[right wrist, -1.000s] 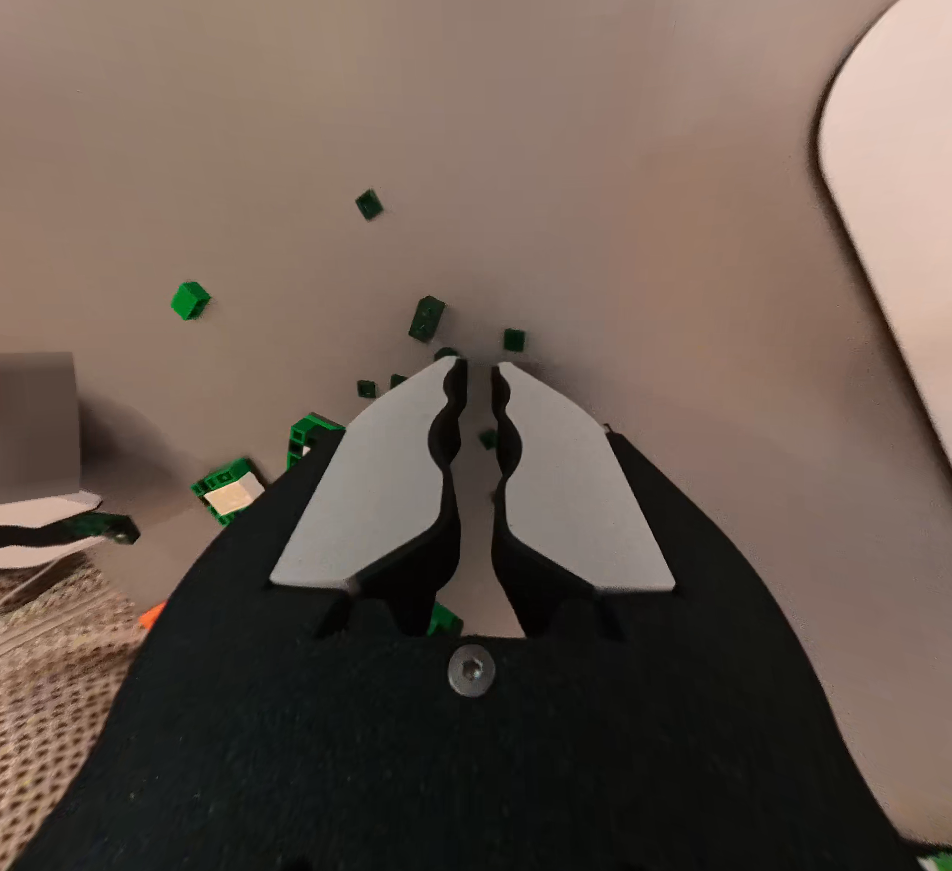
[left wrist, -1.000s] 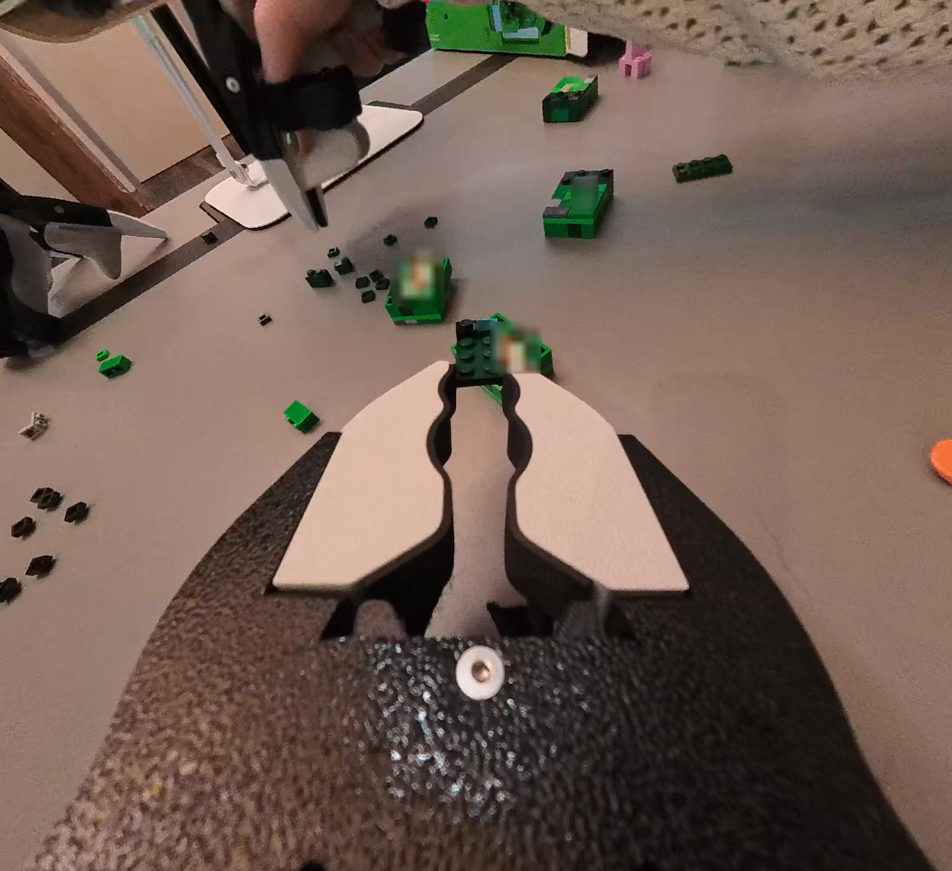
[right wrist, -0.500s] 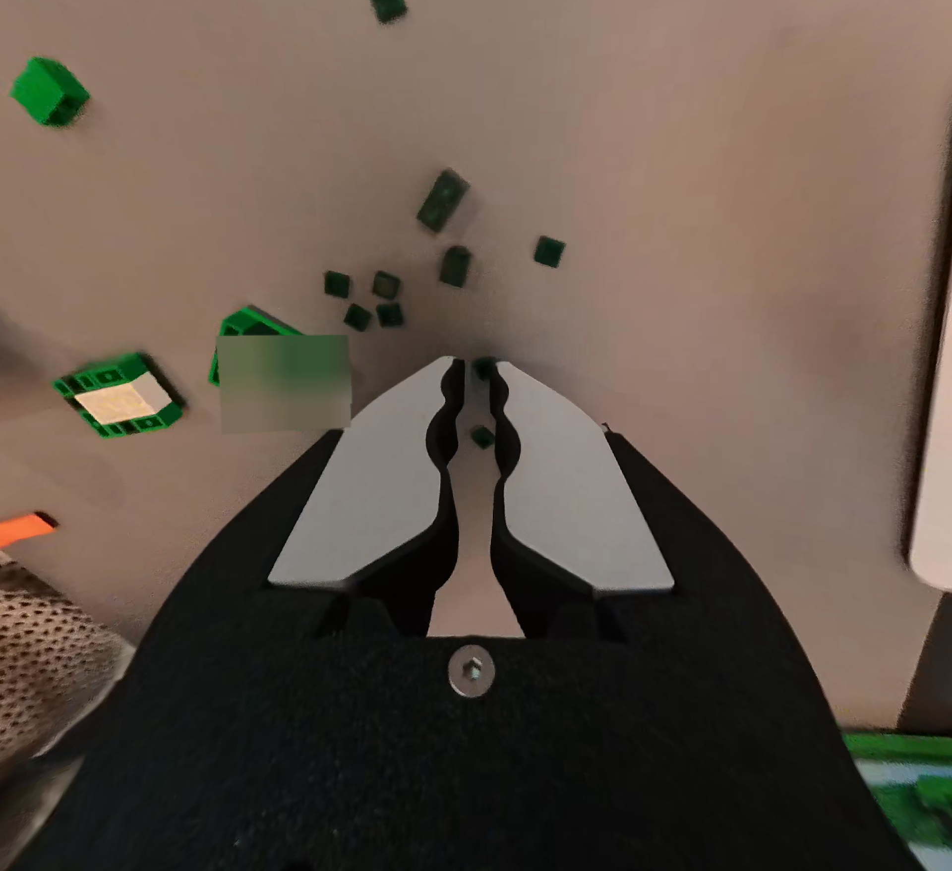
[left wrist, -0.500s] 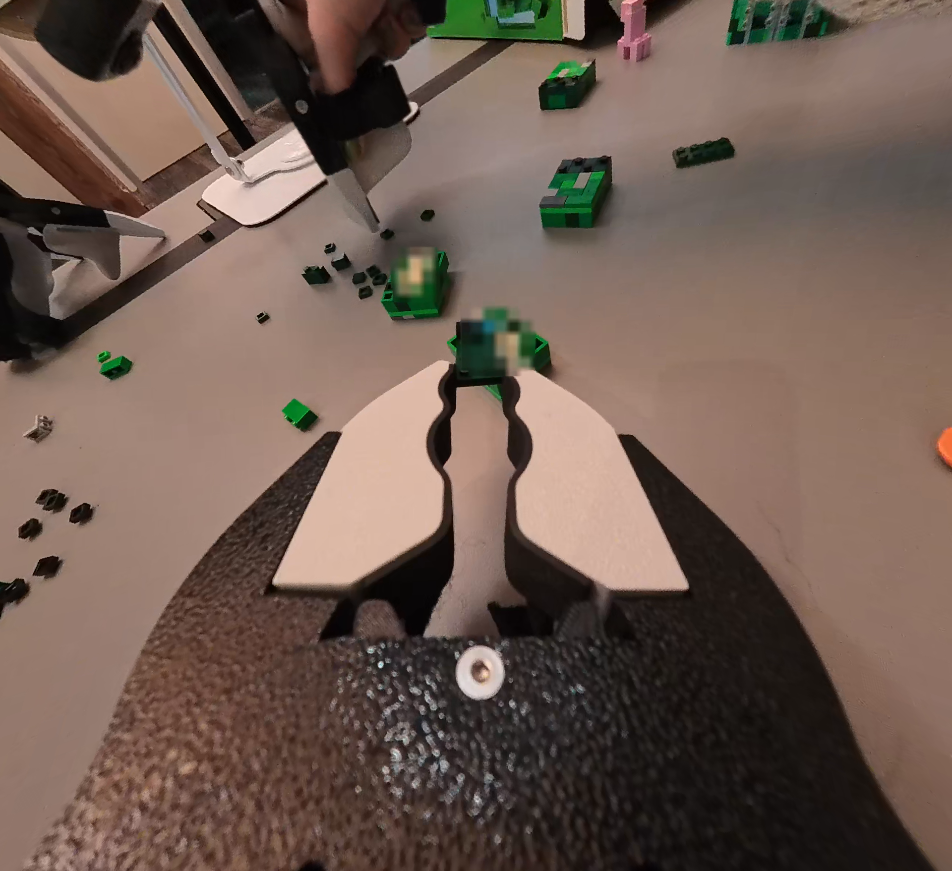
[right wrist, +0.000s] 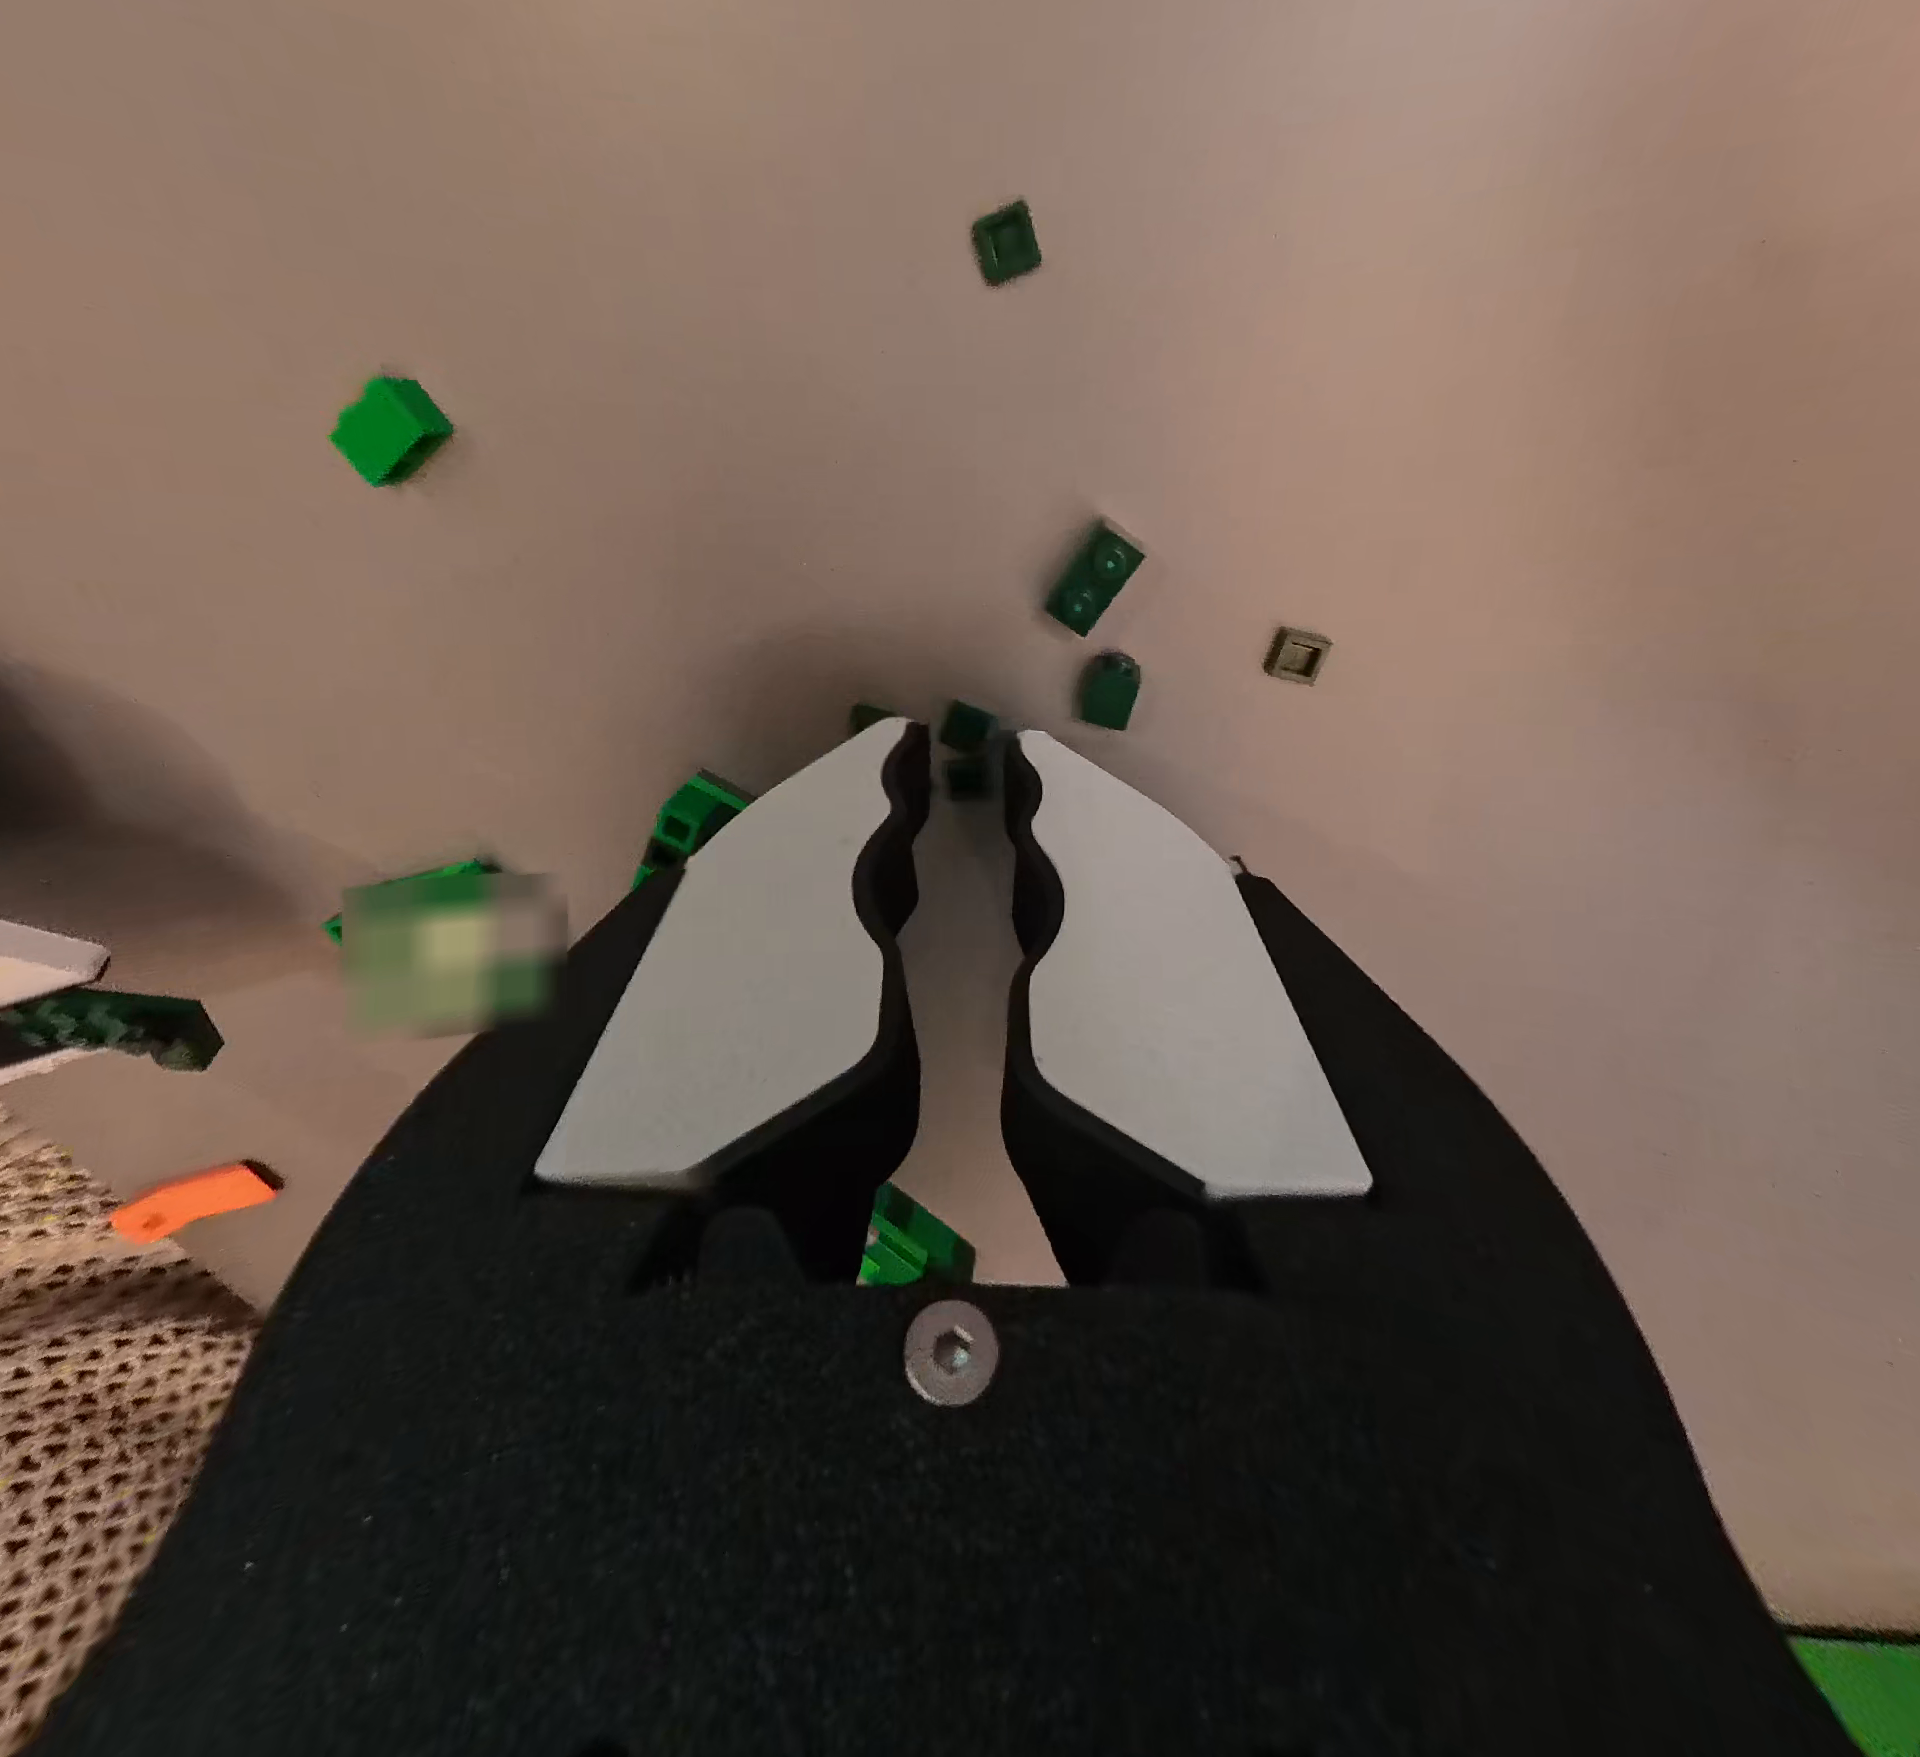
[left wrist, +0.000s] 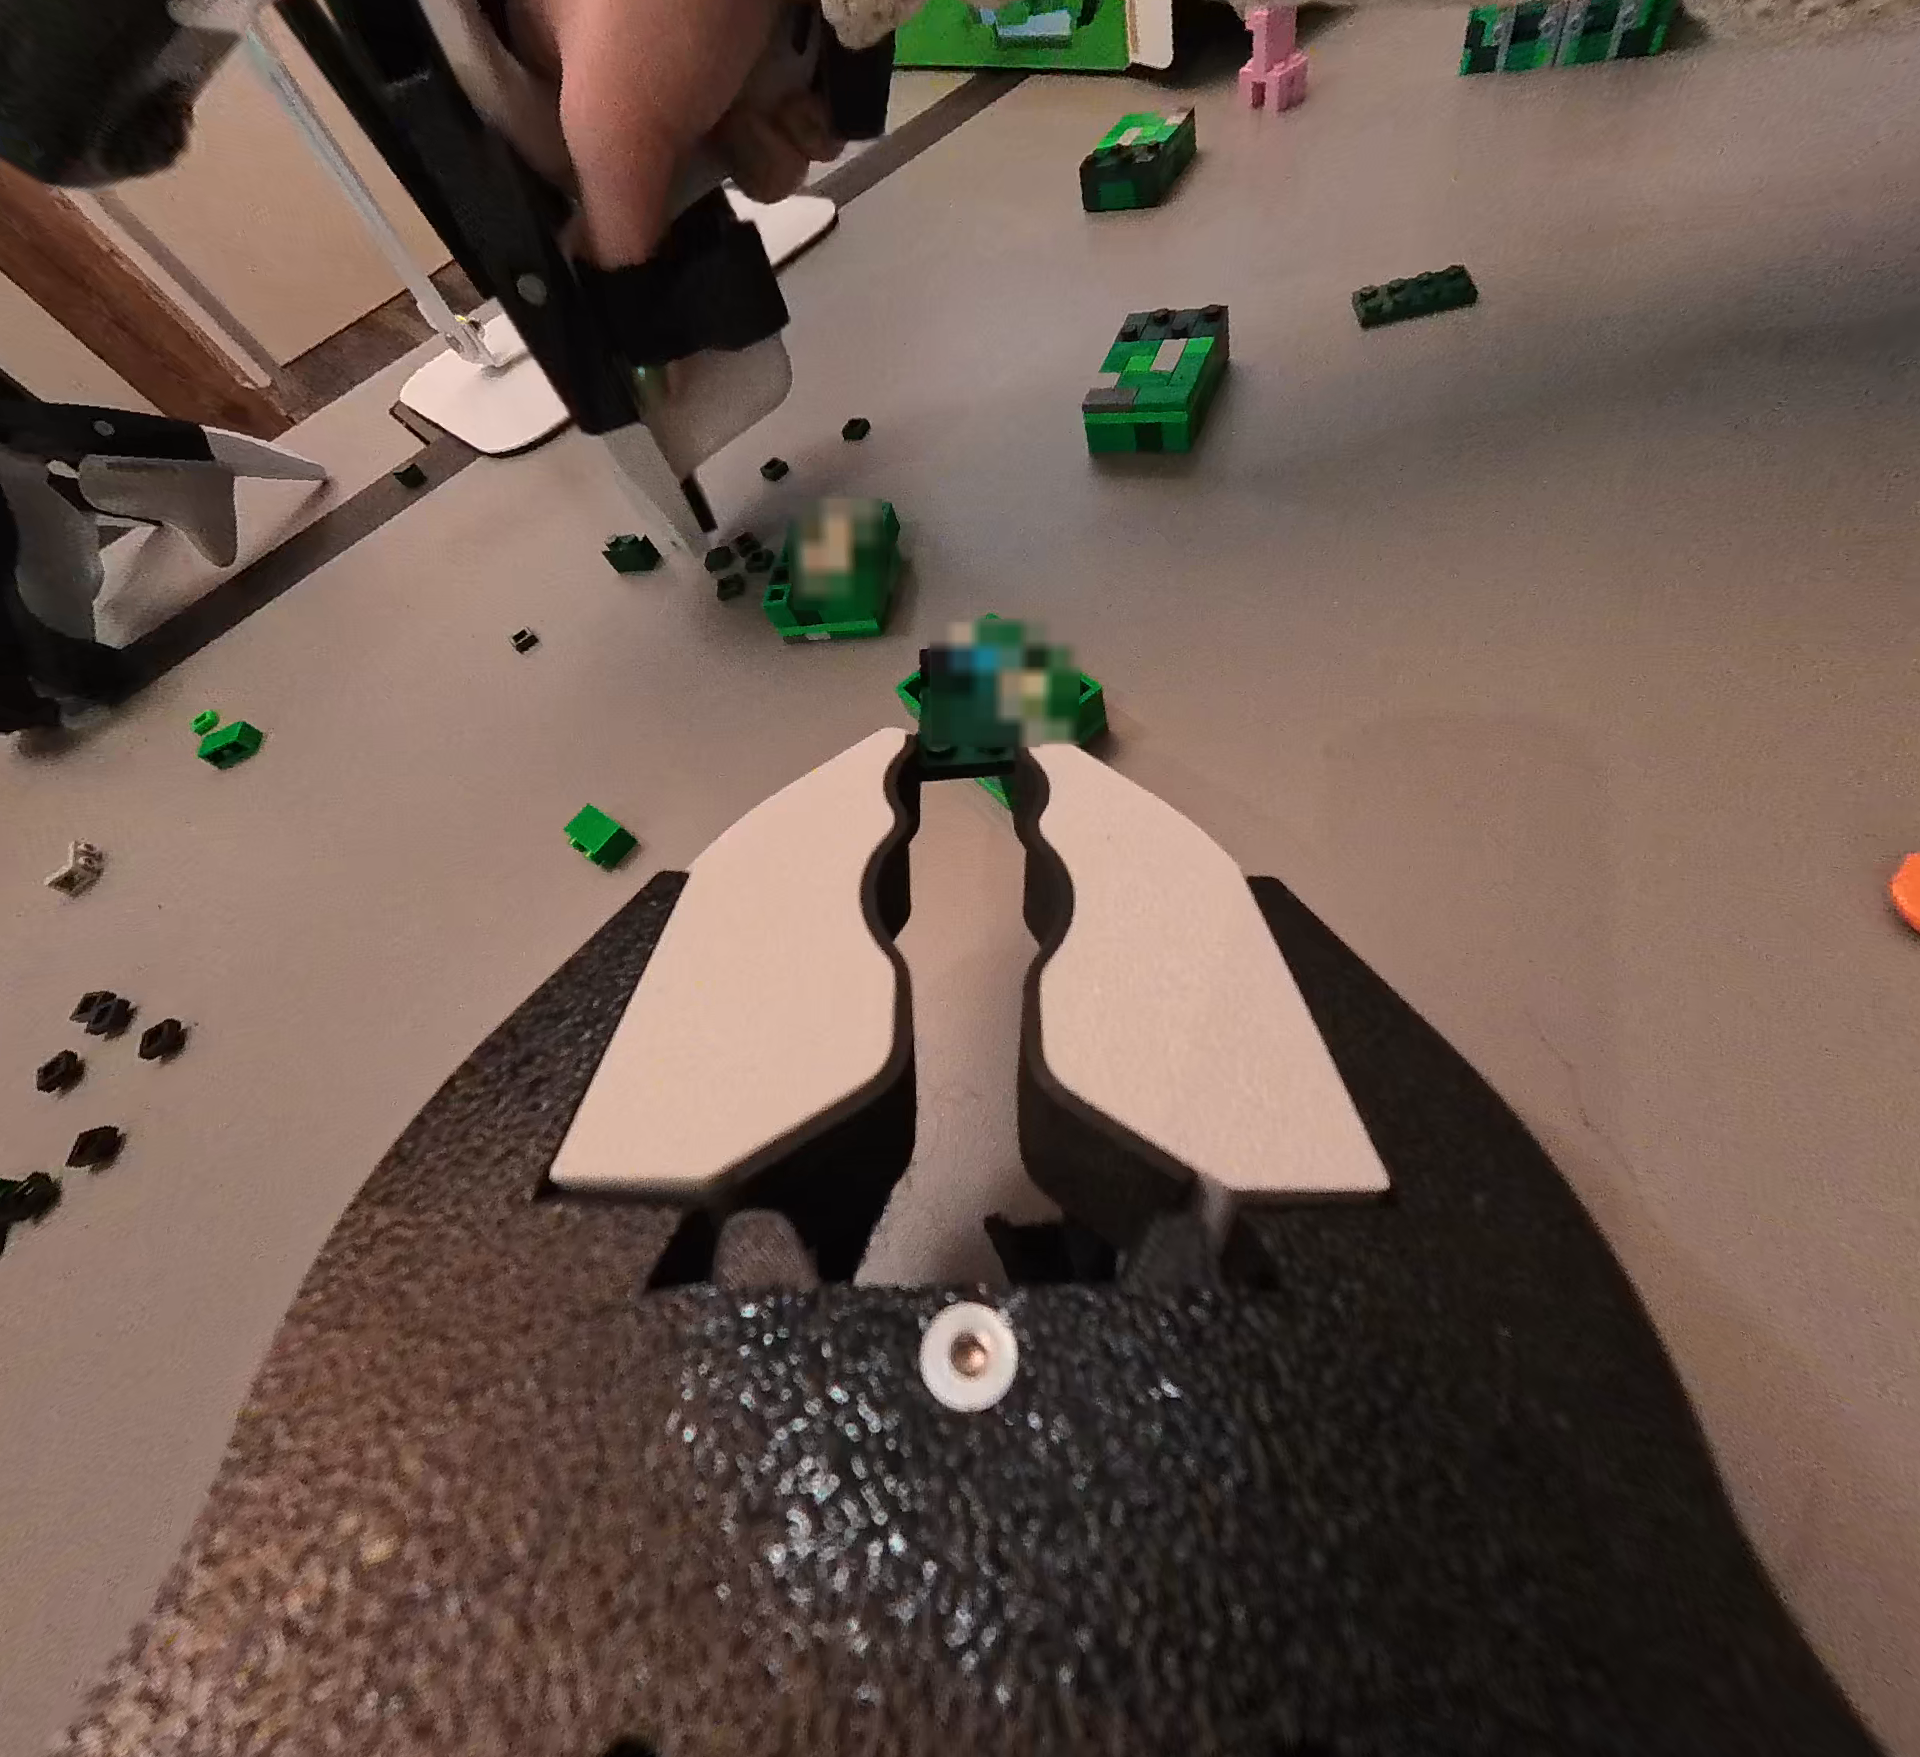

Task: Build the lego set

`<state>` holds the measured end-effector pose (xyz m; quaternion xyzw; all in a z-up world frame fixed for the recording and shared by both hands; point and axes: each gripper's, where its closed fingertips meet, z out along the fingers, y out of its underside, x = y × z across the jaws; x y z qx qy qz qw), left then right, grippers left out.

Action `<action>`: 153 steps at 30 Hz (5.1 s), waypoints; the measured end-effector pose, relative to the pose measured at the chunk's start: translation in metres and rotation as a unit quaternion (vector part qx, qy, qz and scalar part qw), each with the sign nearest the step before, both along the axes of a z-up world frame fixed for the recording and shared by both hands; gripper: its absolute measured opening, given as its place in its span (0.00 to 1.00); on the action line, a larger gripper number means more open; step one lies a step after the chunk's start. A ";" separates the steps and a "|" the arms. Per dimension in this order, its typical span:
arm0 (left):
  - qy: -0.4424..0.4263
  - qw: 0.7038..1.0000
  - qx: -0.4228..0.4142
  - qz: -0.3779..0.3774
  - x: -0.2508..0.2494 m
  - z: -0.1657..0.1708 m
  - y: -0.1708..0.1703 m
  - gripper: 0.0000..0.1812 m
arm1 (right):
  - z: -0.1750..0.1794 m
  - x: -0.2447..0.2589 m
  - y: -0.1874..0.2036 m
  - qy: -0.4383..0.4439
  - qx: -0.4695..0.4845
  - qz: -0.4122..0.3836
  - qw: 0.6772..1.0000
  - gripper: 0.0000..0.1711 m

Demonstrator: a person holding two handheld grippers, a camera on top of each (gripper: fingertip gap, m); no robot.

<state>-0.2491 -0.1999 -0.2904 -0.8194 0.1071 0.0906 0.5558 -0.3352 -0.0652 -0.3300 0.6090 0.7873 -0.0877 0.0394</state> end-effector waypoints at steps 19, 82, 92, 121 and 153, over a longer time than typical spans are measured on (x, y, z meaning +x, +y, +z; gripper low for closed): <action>-0.019 0.999 -0.029 -0.022 0.008 -0.007 -0.002 0.09 | 0.030 0.026 -0.048 0.111 -0.052 0.154 0.980 0.04; -0.094 0.987 0.002 -0.134 0.039 0.008 -0.006 0.09 | 0.053 0.125 -0.139 0.573 0.387 0.411 0.594 0.16; -0.089 0.986 -0.003 -0.139 0.040 0.006 -0.007 0.09 | 0.048 0.121 -0.141 0.578 0.397 0.404 0.588 0.07; -0.130 0.976 0.065 -0.164 0.052 0.027 -0.006 0.15 | 0.063 0.132 -0.138 0.626 0.397 0.416 0.527 0.04; 0.048 0.984 0.077 -0.154 0.058 0.023 -0.006 0.10 | 0.063 0.142 -0.139 0.599 0.185 0.407 0.664 0.04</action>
